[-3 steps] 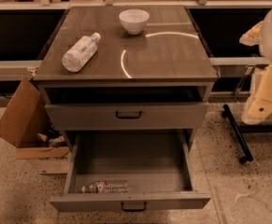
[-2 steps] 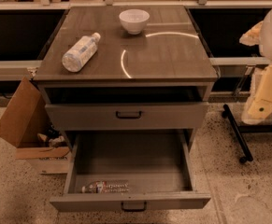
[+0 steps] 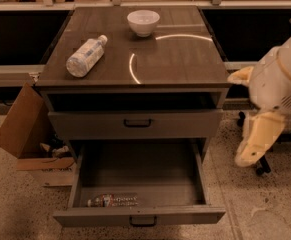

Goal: Pick water bottle from middle drawer and place on counter

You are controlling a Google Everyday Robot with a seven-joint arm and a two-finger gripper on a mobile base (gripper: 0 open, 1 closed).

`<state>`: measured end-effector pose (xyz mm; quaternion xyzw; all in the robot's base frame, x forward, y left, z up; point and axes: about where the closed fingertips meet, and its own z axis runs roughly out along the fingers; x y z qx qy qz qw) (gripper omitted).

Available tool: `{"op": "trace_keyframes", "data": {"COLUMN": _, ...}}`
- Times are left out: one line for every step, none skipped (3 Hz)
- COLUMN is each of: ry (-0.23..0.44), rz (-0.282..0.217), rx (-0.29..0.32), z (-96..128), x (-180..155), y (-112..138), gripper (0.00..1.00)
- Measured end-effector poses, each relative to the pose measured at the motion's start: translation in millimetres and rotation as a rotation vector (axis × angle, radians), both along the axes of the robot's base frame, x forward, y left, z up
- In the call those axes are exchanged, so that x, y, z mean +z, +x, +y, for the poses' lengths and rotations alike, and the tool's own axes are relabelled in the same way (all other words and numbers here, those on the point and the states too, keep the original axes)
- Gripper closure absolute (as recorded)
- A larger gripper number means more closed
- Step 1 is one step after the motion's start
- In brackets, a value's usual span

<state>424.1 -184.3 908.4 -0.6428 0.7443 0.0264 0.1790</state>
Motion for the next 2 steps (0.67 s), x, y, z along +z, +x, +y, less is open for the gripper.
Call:
{"op": "trace_keyframes", "data": {"ry": 0.097, "rz": 0.078, "rx": 0.037, "z": 34, "x": -72, "y": -16, "gripper": 0.00}}
{"op": "trace_keyframes", "data": {"ry": 0.091, "rz": 0.112, "rx": 0.037, "z": 36, "x": -91, "y": -28, "gripper": 0.00}}
